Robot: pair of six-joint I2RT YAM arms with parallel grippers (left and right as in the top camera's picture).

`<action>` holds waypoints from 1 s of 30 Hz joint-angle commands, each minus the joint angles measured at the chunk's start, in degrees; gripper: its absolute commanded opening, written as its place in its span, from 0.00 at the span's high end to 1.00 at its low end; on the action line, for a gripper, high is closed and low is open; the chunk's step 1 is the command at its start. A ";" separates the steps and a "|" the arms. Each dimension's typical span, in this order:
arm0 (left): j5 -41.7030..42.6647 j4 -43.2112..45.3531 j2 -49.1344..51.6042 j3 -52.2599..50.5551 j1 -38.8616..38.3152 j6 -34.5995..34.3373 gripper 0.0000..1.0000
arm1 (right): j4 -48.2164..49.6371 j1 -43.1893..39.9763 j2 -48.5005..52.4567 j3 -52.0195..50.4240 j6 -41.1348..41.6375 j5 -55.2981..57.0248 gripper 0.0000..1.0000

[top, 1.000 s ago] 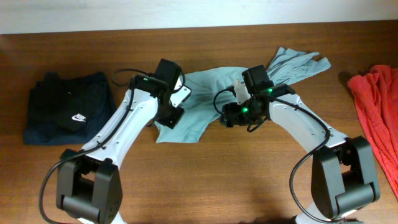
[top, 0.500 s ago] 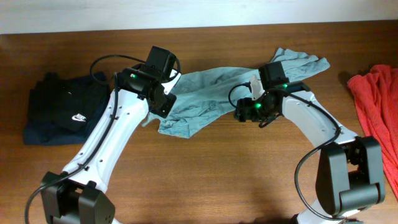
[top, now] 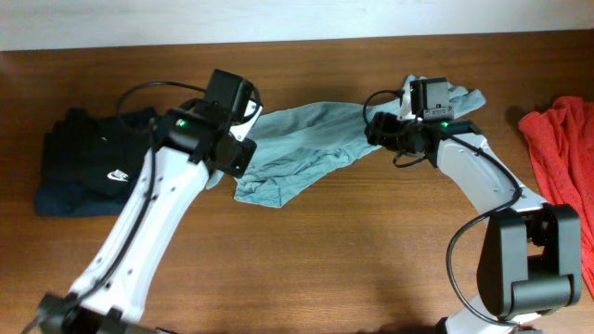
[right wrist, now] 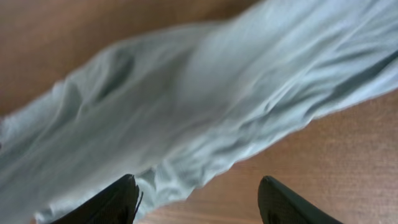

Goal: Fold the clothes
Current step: 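Lift the shirt with both grippers and stretch it apart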

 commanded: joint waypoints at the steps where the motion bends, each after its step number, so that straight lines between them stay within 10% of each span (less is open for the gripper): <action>1: -0.83 -0.24 -4.44 1.03 0.48 -0.94 0.99 | 2.12 -0.28 1.57 0.76 6.51 1.99 0.33; 15: -0.85 -1.49 -7.80 1.03 0.48 -0.92 0.99 | 16.24 -2.43 11.10 0.76 20.31 -1.79 0.31; 21: -1.38 -1.57 -7.80 1.03 0.48 -0.92 0.99 | 18.78 -7.50 11.10 0.76 20.33 -4.70 0.64; 26: -2.36 -1.55 -7.80 1.03 0.48 -0.92 0.99 | 18.73 -8.22 11.15 0.76 20.28 -5.35 0.71; 30: -2.36 -1.77 -7.80 1.03 0.48 -0.92 0.99 | 18.29 -7.80 11.17 0.76 20.28 -5.42 0.48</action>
